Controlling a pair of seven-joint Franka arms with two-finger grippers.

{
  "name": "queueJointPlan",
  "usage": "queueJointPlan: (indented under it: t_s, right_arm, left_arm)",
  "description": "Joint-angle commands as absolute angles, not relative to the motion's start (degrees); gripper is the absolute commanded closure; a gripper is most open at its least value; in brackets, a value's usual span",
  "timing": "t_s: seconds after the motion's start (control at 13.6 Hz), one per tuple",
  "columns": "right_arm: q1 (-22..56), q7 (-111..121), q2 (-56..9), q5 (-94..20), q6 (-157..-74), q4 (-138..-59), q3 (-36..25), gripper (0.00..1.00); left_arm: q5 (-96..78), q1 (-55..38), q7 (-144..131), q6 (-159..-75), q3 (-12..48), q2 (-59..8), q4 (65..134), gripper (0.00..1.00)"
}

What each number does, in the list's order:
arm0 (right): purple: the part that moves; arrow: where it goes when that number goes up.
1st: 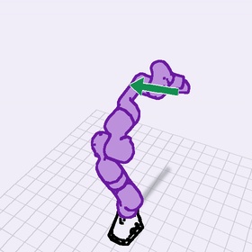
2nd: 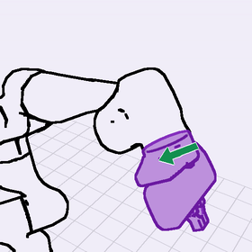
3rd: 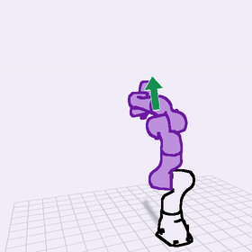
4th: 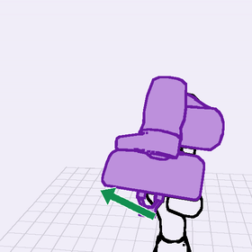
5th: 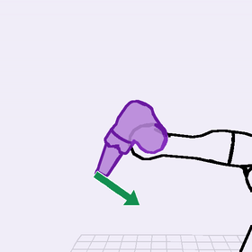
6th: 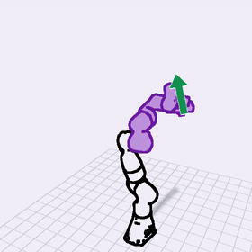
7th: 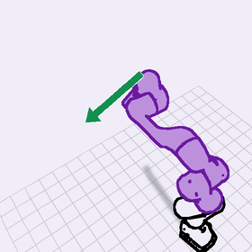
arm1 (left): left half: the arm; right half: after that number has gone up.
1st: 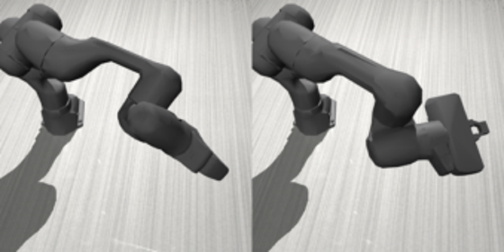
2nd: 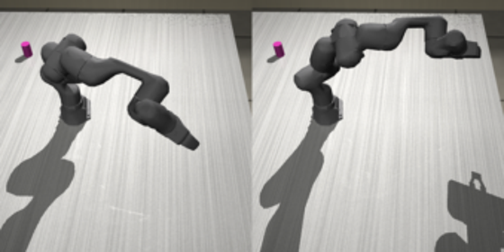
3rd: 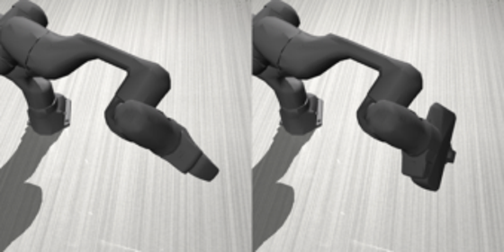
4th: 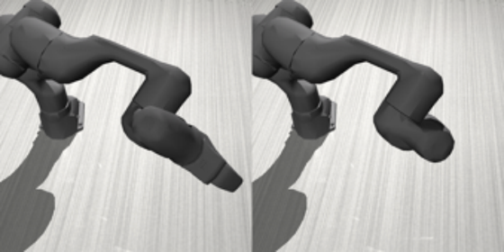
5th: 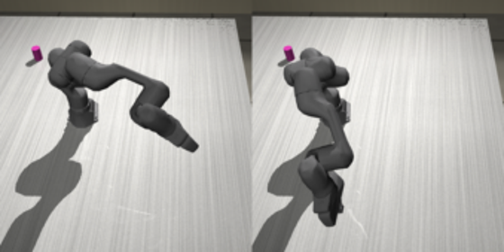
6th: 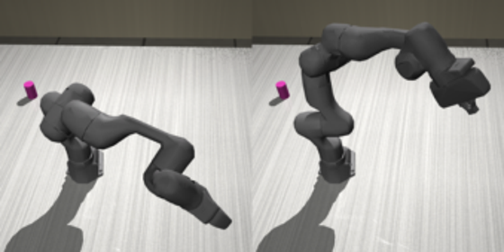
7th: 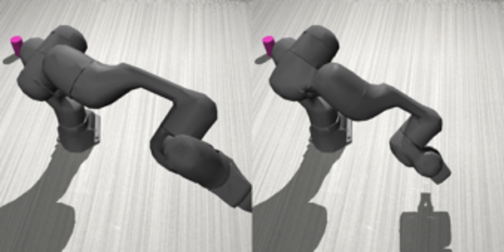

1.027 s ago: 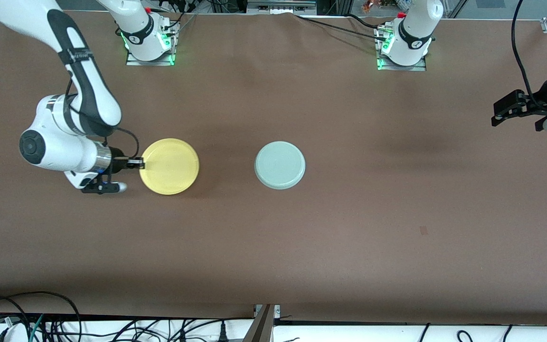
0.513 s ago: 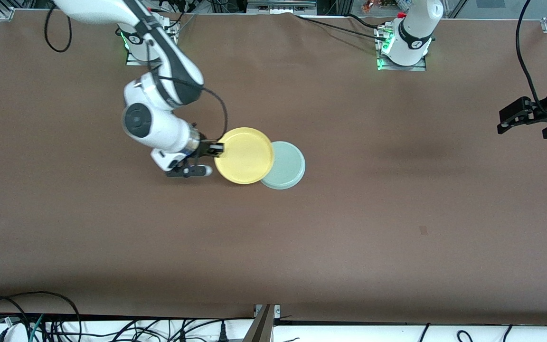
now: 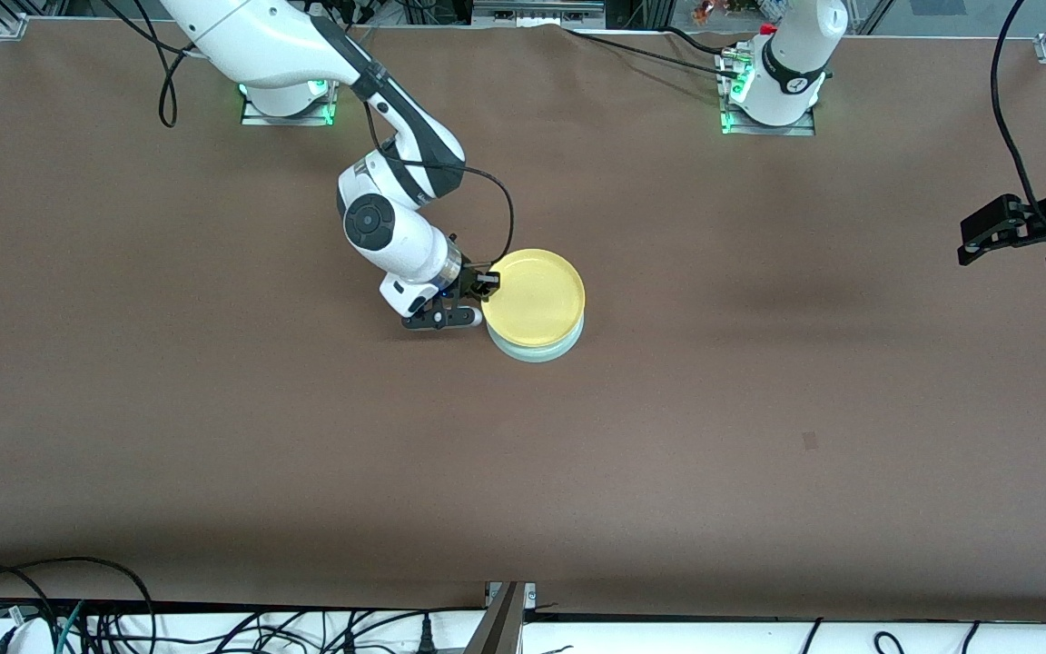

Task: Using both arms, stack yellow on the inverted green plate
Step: 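Carry the yellow plate onto the inverted green plate, then open the right gripper and release the yellow plate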

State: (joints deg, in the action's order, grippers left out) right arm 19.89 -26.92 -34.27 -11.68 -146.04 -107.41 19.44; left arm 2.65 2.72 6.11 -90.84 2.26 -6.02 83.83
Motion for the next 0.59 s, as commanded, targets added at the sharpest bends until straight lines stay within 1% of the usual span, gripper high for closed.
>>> queueJointPlan:
  t_s: [0.0, 0.51]
  right_arm:
    - [20.04, -27.42, -34.89, -11.16, -146.43, -106.53, 19.16, 1.0]
    - [19.95, -27.42, -35.68, -11.16, -146.95, -106.26, 19.16, 1.0]
  left_arm:
    - [3.87, 2.81, 7.29, -90.0, 2.72, -6.86, 81.91, 0.0]
    - [3.16, 2.9, 7.03, -90.0, 2.72, -6.94, 81.91, 0.0]
